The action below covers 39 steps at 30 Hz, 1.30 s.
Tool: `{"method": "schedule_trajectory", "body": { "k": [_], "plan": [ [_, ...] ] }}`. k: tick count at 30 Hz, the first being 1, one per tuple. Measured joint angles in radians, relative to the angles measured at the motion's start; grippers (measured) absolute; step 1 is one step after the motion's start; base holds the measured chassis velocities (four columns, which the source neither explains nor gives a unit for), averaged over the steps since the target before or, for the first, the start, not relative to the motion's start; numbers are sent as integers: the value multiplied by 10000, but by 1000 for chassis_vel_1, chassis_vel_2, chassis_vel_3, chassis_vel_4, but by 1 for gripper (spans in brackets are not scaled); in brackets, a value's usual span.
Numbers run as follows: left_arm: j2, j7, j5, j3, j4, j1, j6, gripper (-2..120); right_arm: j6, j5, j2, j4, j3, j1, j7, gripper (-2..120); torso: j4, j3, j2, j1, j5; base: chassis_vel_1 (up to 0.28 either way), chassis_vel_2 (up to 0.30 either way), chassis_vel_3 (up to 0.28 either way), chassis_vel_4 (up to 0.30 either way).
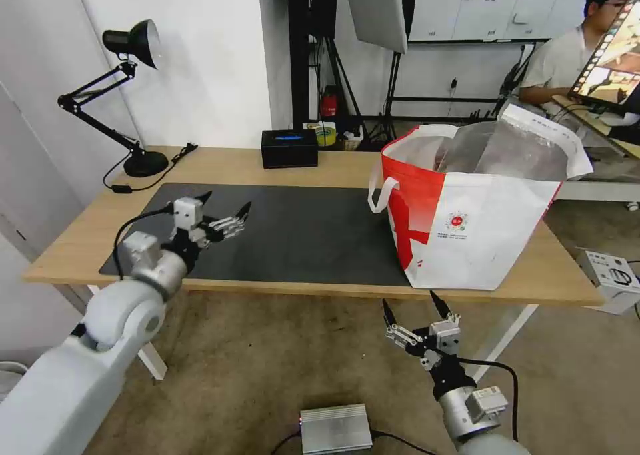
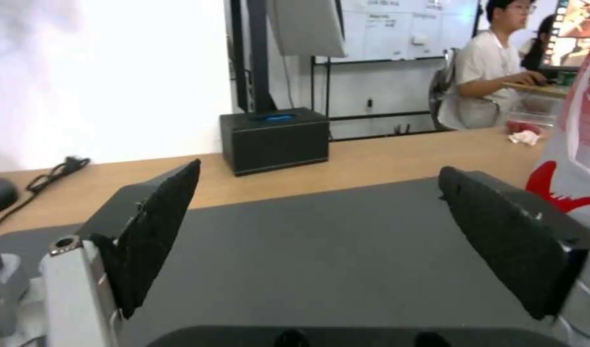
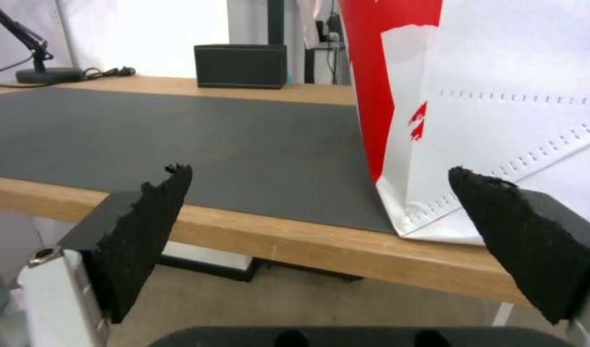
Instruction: Pick up the trash from the table and place it into the takeout bag.
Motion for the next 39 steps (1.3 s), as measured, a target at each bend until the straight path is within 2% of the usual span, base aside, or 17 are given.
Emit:
{"method": "schedule_trajectory", "body": {
  "k": [8, 15, 19, 30, 39],
  "plan": [
    [-685, 283, 764, -742, -418, 1139, -139, 100, 0, 0, 0, 0, 0, 0, 0, 100, -2, 0, 0, 0, 0, 0, 0, 0, 0],
    [-2039, 783, 1715, -1519, -1046, 2844, -403, 100, 0, 0, 0, 0, 0, 0, 0, 100, -1, 0, 0, 0, 1, 0, 0, 0, 0],
    [-2475, 1105, 2219, -1860, -1178, 3369, -561, 100, 0, 0, 0, 0, 0, 0, 0, 100, 0, 0, 1, 1, 1, 0, 0, 0, 0],
    [-3071, 1737, 2698, -2825, -1422, 4351, -1007, 100, 0, 0, 0, 0, 0, 0, 0, 100, -1, 0, 1, 1, 0, 0, 0, 0, 0],
    [-3464, 1952, 2975, -2999, -1429, 4881, -1618, 100, 0, 0, 0, 0, 0, 0, -1, 100, 0, 0, 1, 1, 0, 0, 0, 0, 0]
  ]
}}
